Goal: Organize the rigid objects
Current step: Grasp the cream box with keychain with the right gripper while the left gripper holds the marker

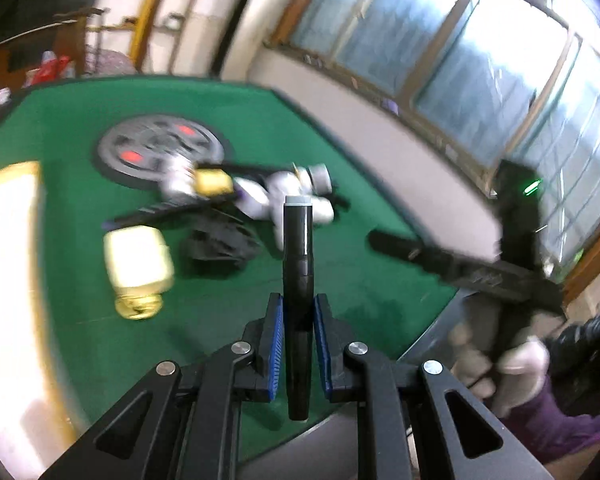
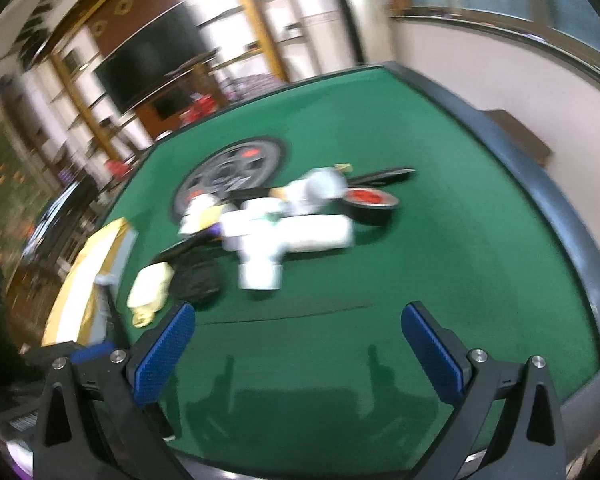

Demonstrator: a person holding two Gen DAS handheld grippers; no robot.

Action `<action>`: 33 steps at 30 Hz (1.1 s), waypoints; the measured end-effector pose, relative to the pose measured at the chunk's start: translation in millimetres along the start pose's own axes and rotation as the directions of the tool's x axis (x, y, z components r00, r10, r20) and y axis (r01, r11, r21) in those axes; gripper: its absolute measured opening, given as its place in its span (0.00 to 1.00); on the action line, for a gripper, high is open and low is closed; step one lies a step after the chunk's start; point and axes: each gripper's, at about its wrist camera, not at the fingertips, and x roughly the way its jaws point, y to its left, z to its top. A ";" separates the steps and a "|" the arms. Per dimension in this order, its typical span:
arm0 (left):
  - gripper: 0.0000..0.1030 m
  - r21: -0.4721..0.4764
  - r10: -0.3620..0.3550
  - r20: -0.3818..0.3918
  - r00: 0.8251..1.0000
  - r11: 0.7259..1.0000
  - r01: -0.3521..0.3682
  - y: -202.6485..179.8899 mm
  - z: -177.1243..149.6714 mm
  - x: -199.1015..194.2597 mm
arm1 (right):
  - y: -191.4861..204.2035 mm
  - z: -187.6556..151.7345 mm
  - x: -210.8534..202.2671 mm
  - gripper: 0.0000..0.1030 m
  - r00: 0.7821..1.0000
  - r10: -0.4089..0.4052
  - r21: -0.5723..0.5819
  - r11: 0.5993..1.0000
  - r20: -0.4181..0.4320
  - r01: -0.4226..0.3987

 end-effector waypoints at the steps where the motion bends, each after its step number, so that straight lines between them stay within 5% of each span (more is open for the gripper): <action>1: 0.14 -0.013 0.008 0.030 1.000 1.000 -0.007 7.7 -1.8 -16.4 | 16.2 0.9 5.3 1.00 0.999 0.033 -0.033 0.999 -0.014 -0.033; 10: 0.14 -0.153 0.121 0.201 0.972 0.984 -0.091 77.4 -19.0 -117.6 | 145.8 13.1 68.3 0.89 0.963 0.217 -0.223 0.942 -0.160 -0.250; 15: 0.14 -0.207 0.157 0.223 0.962 0.972 -0.110 106.4 -27.9 -130.9 | 185.1 18.9 117.5 0.88 0.965 0.119 -0.292 0.938 -0.234 -0.186; 24: 0.14 -0.267 0.182 0.239 0.954 0.957 -0.116 144.3 -38.0 -138.7 | 188.6 6.5 150.8 0.64 0.957 -0.078 -0.354 0.935 -0.279 -0.027; 30: 0.14 -0.275 0.169 0.236 0.957 0.956 -0.101 151.3 -38.2 -131.5 | 183.8 9.2 160.2 0.61 0.947 -0.057 -0.302 0.952 -0.316 -0.043; 31: 0.14 -0.275 0.168 0.234 0.958 0.956 -0.100 151.6 -38.8 -130.5 | 183.6 8.9 160.2 0.46 0.950 -0.058 -0.301 0.953 -0.306 -0.039; 33: 0.14 -0.277 0.164 0.230 0.959 0.956 -0.097 154.0 -39.7 -129.5 | 184.0 8.2 160.5 0.45 0.948 -0.047 -0.302 0.952 -0.315 -0.054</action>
